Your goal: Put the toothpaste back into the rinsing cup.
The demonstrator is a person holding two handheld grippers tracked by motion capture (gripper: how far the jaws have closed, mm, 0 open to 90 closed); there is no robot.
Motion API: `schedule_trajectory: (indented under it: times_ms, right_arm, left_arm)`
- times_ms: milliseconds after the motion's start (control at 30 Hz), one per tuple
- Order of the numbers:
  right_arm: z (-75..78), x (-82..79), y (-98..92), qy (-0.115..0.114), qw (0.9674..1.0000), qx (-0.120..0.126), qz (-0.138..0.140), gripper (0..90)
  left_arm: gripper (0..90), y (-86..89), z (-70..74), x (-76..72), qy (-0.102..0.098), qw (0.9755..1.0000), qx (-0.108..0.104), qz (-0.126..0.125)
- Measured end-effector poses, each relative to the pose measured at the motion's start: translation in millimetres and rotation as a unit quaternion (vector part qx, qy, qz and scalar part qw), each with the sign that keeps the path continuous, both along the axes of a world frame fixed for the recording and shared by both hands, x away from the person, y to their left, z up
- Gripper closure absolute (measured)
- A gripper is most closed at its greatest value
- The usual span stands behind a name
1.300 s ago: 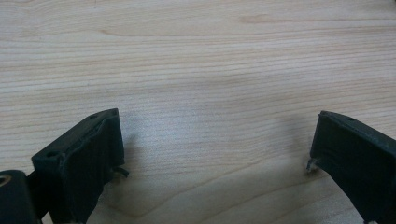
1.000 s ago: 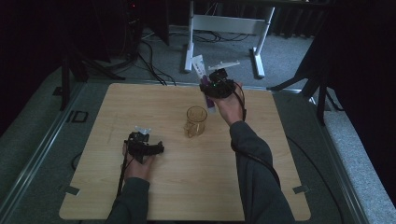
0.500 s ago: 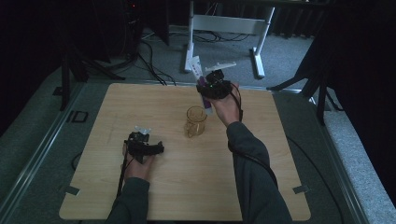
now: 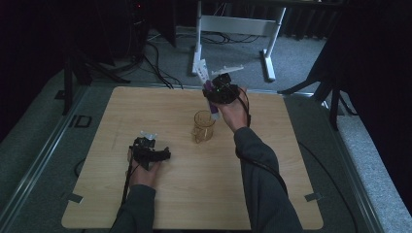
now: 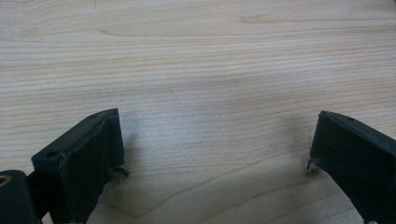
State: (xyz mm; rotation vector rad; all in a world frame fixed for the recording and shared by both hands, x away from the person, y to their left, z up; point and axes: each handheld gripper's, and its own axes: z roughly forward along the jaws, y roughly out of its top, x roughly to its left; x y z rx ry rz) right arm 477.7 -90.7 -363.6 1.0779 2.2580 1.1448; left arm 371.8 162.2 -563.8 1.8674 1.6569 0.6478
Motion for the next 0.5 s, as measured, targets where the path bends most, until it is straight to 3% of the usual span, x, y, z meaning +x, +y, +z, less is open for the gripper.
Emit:
schedule_trajectory:
  times_ms: [500]
  right_arm:
    - [-2.7, 0.4, 4.3, -0.001, 1.0000, 0.001, -0.003, 69.8]
  left_arm:
    - [2.4, 0.0, 0.0, 0.0, 0.000, 1.0000, 0.000, 0.000]
